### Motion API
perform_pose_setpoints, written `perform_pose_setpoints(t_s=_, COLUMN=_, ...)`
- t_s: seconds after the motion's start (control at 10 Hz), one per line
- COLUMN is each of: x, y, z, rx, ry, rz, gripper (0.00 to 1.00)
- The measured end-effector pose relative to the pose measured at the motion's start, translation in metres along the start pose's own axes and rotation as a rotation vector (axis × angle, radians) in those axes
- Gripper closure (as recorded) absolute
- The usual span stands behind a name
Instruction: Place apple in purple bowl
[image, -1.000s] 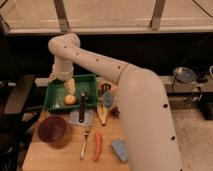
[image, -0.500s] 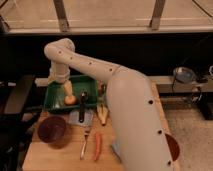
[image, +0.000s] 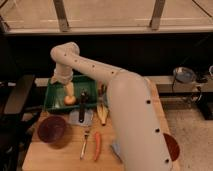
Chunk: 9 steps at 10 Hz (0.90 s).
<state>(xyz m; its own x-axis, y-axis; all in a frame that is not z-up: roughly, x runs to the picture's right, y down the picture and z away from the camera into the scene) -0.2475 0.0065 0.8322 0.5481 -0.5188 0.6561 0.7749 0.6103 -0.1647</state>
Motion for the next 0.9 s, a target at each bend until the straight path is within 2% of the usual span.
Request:
perform_pose_setpoints(t_s=0.3, x=0.007, y=0.001, z=0.01, rx=0.037, ry=0.035, rz=0.009, gripper=0.2)
perform_pose_setpoints(t_s=0.5, x=0.015, y=0.003, z=0.025, rx=0.042, ry=0.042, rz=0.007, gripper=0.2)
perform_pose_setpoints(t_s=0.9, x=0.035, y=0.008, z=0.039, rx=0.046, ry=0.053, rz=-0.005, gripper=0.2)
